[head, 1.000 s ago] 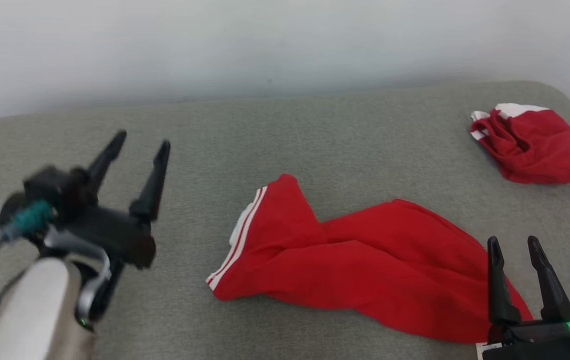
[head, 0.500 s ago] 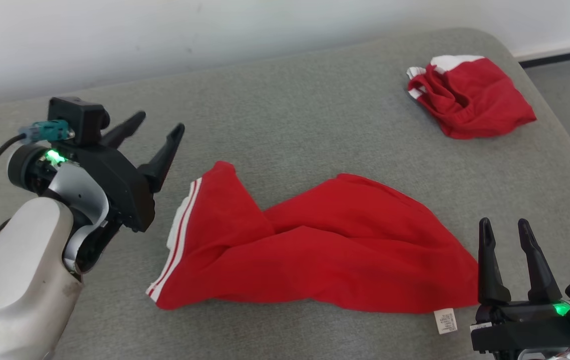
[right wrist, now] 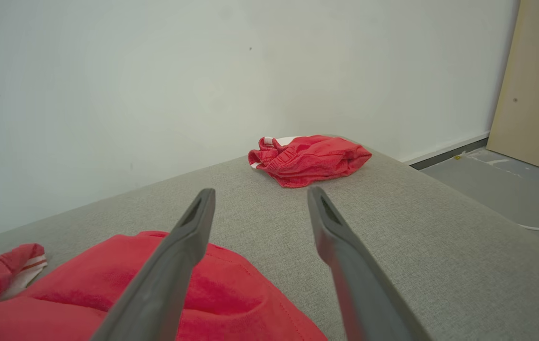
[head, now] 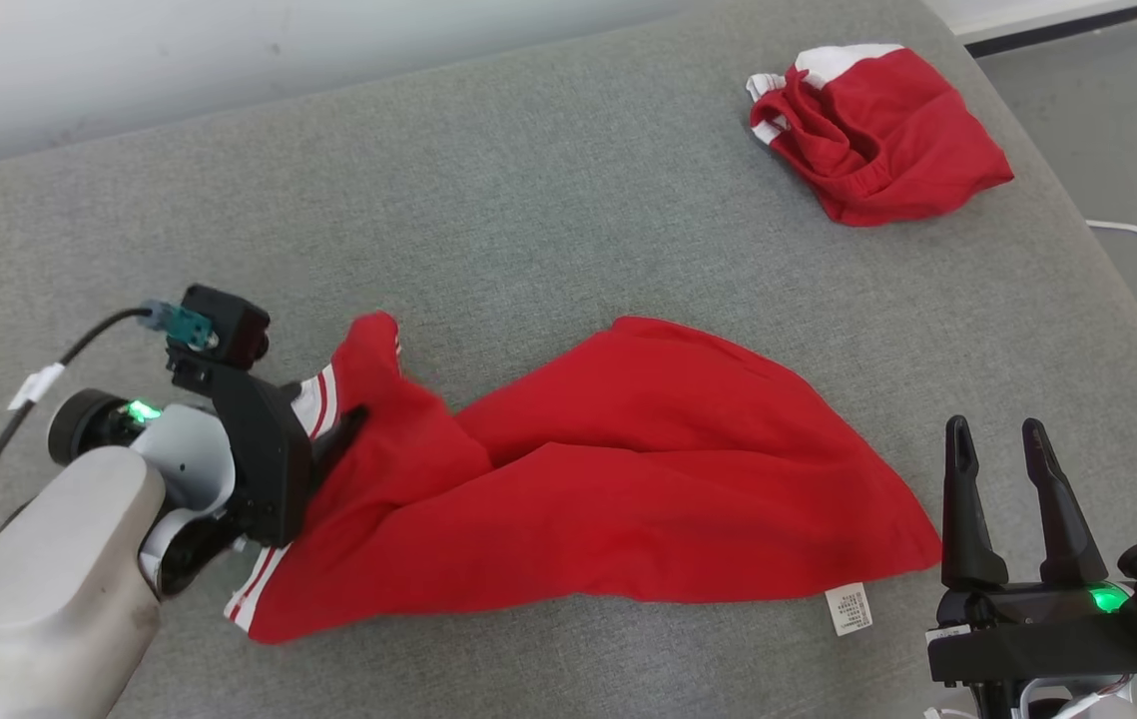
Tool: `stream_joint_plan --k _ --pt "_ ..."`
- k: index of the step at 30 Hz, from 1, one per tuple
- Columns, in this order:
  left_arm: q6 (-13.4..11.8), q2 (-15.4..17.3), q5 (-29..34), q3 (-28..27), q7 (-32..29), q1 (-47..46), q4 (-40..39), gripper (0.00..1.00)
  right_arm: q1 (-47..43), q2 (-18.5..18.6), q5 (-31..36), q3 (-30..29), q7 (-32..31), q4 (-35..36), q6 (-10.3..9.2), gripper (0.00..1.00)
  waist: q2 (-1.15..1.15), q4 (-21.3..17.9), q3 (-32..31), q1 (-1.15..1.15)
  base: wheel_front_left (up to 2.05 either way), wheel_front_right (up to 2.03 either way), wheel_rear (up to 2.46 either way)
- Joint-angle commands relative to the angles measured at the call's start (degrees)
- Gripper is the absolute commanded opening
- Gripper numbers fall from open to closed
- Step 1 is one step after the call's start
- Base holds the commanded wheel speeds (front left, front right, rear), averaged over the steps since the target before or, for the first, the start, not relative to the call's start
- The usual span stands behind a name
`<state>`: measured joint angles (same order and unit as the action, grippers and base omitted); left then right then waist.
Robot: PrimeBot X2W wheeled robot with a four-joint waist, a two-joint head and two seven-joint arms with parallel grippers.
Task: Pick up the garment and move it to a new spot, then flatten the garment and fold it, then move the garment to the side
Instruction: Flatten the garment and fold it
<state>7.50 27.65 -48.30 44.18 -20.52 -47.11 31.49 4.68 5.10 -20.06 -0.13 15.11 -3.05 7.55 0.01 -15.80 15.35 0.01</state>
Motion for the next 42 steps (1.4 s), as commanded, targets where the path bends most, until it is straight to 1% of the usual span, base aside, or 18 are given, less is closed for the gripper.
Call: stream_joint_plan --k 1,5,6,7,8,9,13,19,22,26,28,29,31,32,33,34,38,42 --pt "-0.1 0.6 0.0 0.8 -0.5 -0.9 0.7 1.0 0.4 -0.1 -0.1 -0.1 0.0 0.0 -0.14 1.0 -0.01 -0.2 0.3 -0.01 0.0 0.0 0.0" --pt "-0.1 0.2 -1.9 4.6 -1.8 -1.1 2.0 1.0 0.9 0.0 -0.1 -0.1 0.0 -0.2 -0.14 1.0 -0.01 -0.2 0.6 -0.01 0.0 0.0 0.0" --pt "-0.1 -0.1 -2.6 5.2 -1.9 -1.3 2.2 0.77 1.0 0.1 -0.2 -0.1 0.0 -0.3 -0.14 1.0 -0.01 -0.2 0.7 -0.01 0.0 0.0 0.0" --pt "-0.1 -0.2 -3.2 5.6 -1.6 -1.7 2.3 0.39 1.1 0.2 -0.2 -0.1 0.0 -0.3 -0.14 1.0 -0.01 -0.1 0.7 -0.01 0.0 0.0 0.0" --pt "-0.1 -0.4 -3.4 6.1 -1.3 -2.2 2.5 0.13 1.1 0.2 -0.2 -0.1 0.0 -0.3 -0.14 1.0 -0.01 -0.1 0.8 -0.01 0.0 0.0 0.0" --pt "-0.1 -0.3 -3.0 6.7 -0.8 -2.7 2.7 0.0 1.2 0.3 -0.2 0.0 0.0 -0.3 -0.14 1.0 -0.01 0.0 0.8 -0.01 0.0 0.0 0.0" --pt "-0.1 0.3 -2.8 8.0 3.0 -5.7 3.3 0.0 1.4 0.5 -0.2 0.0 0.0 -0.1 -0.14 1.0 -0.01 0.4 0.8 -0.01 0.0 0.0 0.0" --pt "-0.1 2.0 -1.2 6.2 13.8 -12.1 5.5 0.0 1.0 0.7 0.0 -0.4 0.0 0.0 -0.14 1.0 -0.01 1.5 0.7 -0.01 0.0 0.0 0.0" --pt "-0.4 2.4 1.0 5.1 19.3 -15.4 7.4 0.0 1.2 0.9 0.3 -0.5 0.0 0.1 -0.14 1.0 -0.01 1.8 0.7 -0.01 0.0 0.0 0.0" --pt "-1.9 2.5 4.0 4.8 25.0 -17.9 11.0 0.0 1.8 1.2 0.6 -0.5 0.0 0.3 -0.14 1.0 -0.01 1.8 1.1 -0.01 0.0 0.0 0.0" --pt "-3.4 2.7 6.3 5.2 28.5 -19.2 12.8 0.0 2.1 1.2 0.6 -0.5 0.0 0.6 -0.14 1.0 -0.01 1.7 1.6 -0.01 0.0 0.0 0.0" --pt "-3.4 2.7 6.3 5.2 28.5 -19.2 12.8 0.0 2.1 1.2 0.6 -0.5 0.0 0.6 -0.14 1.0 -0.01 1.7 1.6 -0.01 0.0 0.0 0.0" --pt "-4.5 2.2 7.9 5.5 31.6 -19.4 14.8 0.0 2.3 1.2 0.7 -0.6 0.0 0.6 -0.14 1.0 -0.01 1.6 2.0 -0.01 0.0 0.0 0.0" --pt "-4.4 1.8 8.6 6.2 32.1 -19.0 15.9 0.0 2.3 1.2 0.8 -0.5 0.0 0.6 -0.14 1.0 -0.01 1.5 2.2 -0.01 0.0 0.0 0.0" --pt "-4.0 1.4 8.9 6.9 31.7 -18.3 17.3 0.47 2.4 1.2 0.8 -0.4 0.0 0.5 -0.14 1.0 -0.01 1.5 2.3 -0.01 0.0 0.0 0.0" --pt "-3.7 1.1 9.0 7.5 31.7 -18.0 18.4 1.0 2.6 1.2 0.9 -0.4 0.0 0.4 -0.14 1.0 -0.01 1.5 2.4 -0.01 0.0 0.0 0.0" --pt "-3.2 0.1 9.1 7.7 33.3 -18.1 21.9 1.0 2.9 1.1 1.1 -0.4 0.0 0.2 -0.14 1.0 -0.01 2.0 2.2 -0.01 0.0 0.0 0.0" --pt "-3.2 -0.8 8.1 6.0 35.1 -17.8 23.1 1.0 2.3 1.6 1.3 -0.8 0.0 0.1 -0.14 1.0 -0.01 3.2 0.6 -0.01 0.0 0.0 0.0"
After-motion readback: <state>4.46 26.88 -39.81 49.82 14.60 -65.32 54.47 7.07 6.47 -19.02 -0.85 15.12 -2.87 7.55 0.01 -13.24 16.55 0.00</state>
